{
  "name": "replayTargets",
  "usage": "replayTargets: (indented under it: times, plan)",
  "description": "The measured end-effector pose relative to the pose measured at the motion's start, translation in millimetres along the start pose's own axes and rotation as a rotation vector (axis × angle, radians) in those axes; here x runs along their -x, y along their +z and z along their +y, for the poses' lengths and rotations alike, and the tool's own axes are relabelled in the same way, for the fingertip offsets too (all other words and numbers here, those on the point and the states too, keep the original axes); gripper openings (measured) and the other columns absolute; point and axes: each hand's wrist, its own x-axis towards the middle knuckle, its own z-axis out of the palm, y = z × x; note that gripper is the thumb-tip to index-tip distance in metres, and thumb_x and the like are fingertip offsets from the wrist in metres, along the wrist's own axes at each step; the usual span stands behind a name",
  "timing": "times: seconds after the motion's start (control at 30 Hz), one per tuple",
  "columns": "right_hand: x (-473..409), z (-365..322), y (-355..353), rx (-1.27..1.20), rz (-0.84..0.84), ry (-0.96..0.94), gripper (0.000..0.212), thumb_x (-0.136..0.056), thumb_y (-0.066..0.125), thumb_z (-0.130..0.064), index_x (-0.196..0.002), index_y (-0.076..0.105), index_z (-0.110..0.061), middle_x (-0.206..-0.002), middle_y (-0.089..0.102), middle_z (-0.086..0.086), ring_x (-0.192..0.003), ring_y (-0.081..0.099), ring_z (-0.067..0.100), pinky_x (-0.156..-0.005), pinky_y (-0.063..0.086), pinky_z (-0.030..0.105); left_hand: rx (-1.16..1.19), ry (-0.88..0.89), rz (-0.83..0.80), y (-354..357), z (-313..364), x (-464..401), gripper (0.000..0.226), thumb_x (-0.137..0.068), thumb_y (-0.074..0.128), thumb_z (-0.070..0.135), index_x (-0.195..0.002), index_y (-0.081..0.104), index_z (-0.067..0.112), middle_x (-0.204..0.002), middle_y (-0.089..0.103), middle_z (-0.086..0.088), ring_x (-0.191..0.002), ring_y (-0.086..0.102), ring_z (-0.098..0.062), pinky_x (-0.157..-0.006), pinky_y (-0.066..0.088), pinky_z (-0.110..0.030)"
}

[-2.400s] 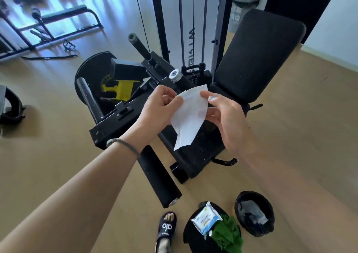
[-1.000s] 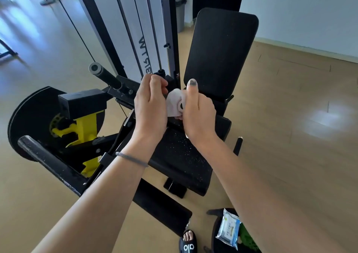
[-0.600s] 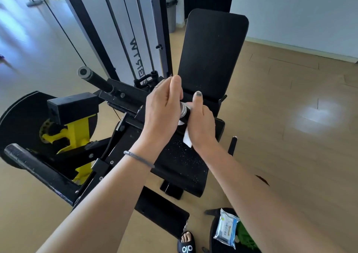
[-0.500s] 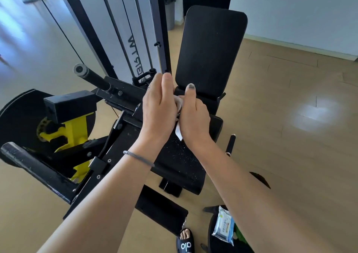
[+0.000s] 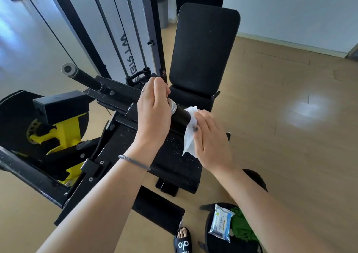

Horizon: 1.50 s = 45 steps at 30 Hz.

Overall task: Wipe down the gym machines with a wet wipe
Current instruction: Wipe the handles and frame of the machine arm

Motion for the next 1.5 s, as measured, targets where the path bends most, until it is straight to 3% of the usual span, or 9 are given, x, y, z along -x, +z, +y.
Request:
replayTargets:
  times: [0.1, 0.2, 0.4, 0.53, 0.6, 0.73, 1.07, 1.27, 1.5]
  plan:
    - [17, 4, 3, 0.209, -0.112, 0.053, 0.062, -0.110, 0.015, -0.040, -0.154, 0.035, -0.002, -0.163, 0.032, 0.012, -0.155, 0.020, 0.025, -0.125, 0.022, 0.045, 0.008, -0.001, 0.016, 2, -1, 2, 0.037, -0.100, 0.031, 0.029, -0.083, 0.052, 0.004, -0.071, 0.045, 0.007, -0.072, 0.042, -0.015, -0.066, 0.036, -0.031]
    - [28, 10, -3, 0.334, -0.226, 0.038, 0.071, -0.109, 0.007, -0.049, -0.159, 0.024, -0.002, -0.169, 0.015, 0.012, -0.158, 0.004, 0.024, -0.126, 0.015, 0.046, 0.011, -0.004, 0.030, 2, -2, 0, 0.034, -0.098, 0.031, 0.029, -0.082, 0.050, 0.005, -0.071, 0.044, 0.006, -0.074, 0.042, -0.018, -0.067, 0.036, -0.038]
    - [15, 20, -17, 0.392, -0.262, 0.022, 0.077, -0.107, 0.007, -0.056, -0.160, 0.020, -0.002, -0.170, 0.007, 0.012, -0.158, -0.001, 0.025, -0.127, 0.012, 0.047, -0.053, 0.025, 0.167, -8, -25, 35, 0.022, -0.105, 0.035, 0.016, -0.085, 0.042, 0.009, -0.073, 0.040, 0.003, -0.067, 0.035, -0.010, -0.063, 0.031, -0.023]
    - [18, 19, -23, 0.370, -0.294, -0.023, 0.079, -0.106, 0.005, -0.059, -0.161, 0.016, -0.003, -0.171, 0.003, 0.009, -0.158, -0.005, 0.021, -0.128, 0.005, 0.043, -0.327, 0.159, -0.148, -4, -73, 78, 0.011, -0.094, 0.058, 0.010, -0.098, 0.049, 0.016, -0.089, 0.049, 0.004, -0.074, 0.048, -0.009, -0.065, 0.038, -0.015]
    - [21, 21, -26, 0.379, -0.322, -0.059, 0.077, -0.106, 0.006, -0.059, -0.161, 0.016, -0.005, -0.171, 0.008, 0.008, -0.158, -0.002, 0.021, -0.128, 0.005, 0.042, -0.360, 0.169, -0.287, 6, -81, 77, 0.035, -0.086, 0.072, 0.019, -0.112, 0.049, 0.022, -0.102, 0.050, 0.009, -0.082, 0.054, -0.009, -0.067, 0.044, -0.015]
    - [19, 29, -36, 0.353, -0.356, -0.090, 0.070, -0.108, 0.007, -0.053, -0.162, 0.017, -0.009, -0.170, 0.013, 0.005, -0.158, 0.001, 0.020, -0.127, 0.011, 0.045, -0.266, 0.037, -0.202, 22, -66, 49, 0.032, -0.079, 0.079, 0.024, -0.099, 0.054, 0.025, -0.088, 0.061, 0.008, -0.076, 0.060, -0.009, -0.068, 0.052, -0.025]
    - [23, 24, -42, 0.238, -0.356, -0.083, 0.081, -0.103, -0.006, -0.059, -0.160, 0.027, -0.011, -0.171, 0.011, 0.003, -0.157, -0.004, 0.018, -0.127, 0.008, 0.045, -0.327, 0.019, -0.207, 40, -70, 39, 0.017, -0.079, 0.078, 0.026, -0.078, 0.062, 0.022, -0.073, 0.063, 0.008, -0.066, 0.058, -0.005, -0.058, 0.041, -0.012]
    - [27, 24, -36, 0.272, -0.368, -0.105, 0.082, -0.102, -0.001, -0.065, -0.162, 0.019, -0.013, -0.171, 0.008, 0.003, -0.158, -0.004, 0.018, -0.128, 0.008, 0.045, -0.157, -0.097, -0.306, 35, -64, 44, 0.019, -0.076, 0.071, 0.014, -0.091, 0.062, 0.022, -0.092, 0.065, -0.003, -0.083, 0.063, -0.017, -0.073, 0.056, -0.034]
    - [24, 34, -38, 0.358, -0.367, -0.180, 0.091, -0.099, 0.007, -0.073, -0.161, 0.014, -0.007, -0.170, 0.008, 0.009, -0.158, 0.000, 0.023, -0.127, 0.013, 0.049, -0.206, -0.084, -0.207, 45, -62, 40, 0.023, -0.077, 0.084, 0.032, -0.082, 0.065, 0.019, -0.076, 0.068, 0.006, -0.073, 0.065, -0.007, -0.065, 0.050, -0.017]
